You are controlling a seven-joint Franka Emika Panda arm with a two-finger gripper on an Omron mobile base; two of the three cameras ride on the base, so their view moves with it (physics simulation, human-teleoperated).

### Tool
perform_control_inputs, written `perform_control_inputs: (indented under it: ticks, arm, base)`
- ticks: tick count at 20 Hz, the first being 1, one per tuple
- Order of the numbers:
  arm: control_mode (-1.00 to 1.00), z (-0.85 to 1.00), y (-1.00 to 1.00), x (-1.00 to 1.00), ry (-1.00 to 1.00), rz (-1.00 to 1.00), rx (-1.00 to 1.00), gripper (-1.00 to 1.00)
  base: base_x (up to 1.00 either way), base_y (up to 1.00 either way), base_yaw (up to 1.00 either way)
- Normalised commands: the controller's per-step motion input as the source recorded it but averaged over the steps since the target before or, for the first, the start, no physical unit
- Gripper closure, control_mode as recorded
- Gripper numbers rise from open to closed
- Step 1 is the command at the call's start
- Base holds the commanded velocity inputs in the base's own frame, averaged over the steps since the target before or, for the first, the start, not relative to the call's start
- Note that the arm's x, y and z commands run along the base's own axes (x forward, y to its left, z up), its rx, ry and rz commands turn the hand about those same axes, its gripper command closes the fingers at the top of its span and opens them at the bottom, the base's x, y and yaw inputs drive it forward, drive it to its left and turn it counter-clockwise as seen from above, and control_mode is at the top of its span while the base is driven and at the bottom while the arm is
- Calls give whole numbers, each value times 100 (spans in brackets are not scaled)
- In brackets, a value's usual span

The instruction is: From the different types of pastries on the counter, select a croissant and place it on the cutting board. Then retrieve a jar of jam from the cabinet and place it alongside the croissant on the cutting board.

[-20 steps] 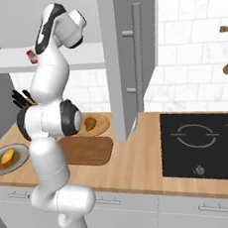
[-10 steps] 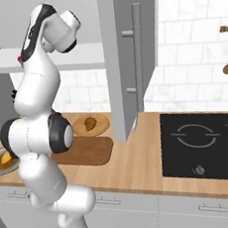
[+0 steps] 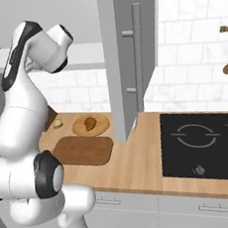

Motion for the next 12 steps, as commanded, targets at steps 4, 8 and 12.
perform_control_inputs:
  ticks: [4, 8, 12]
  arm:
    - [-100, -43, -2, -97, 0, -13, 0, 100]
    - [-100, -69, -21, -87, 0, -26, 0, 100]
    - [-100, -77, -20, -82, 0, -34, 0, 100]
  base:
    - [0, 0, 0]
    - [0, 0, 0]
    - [0, 0, 0]
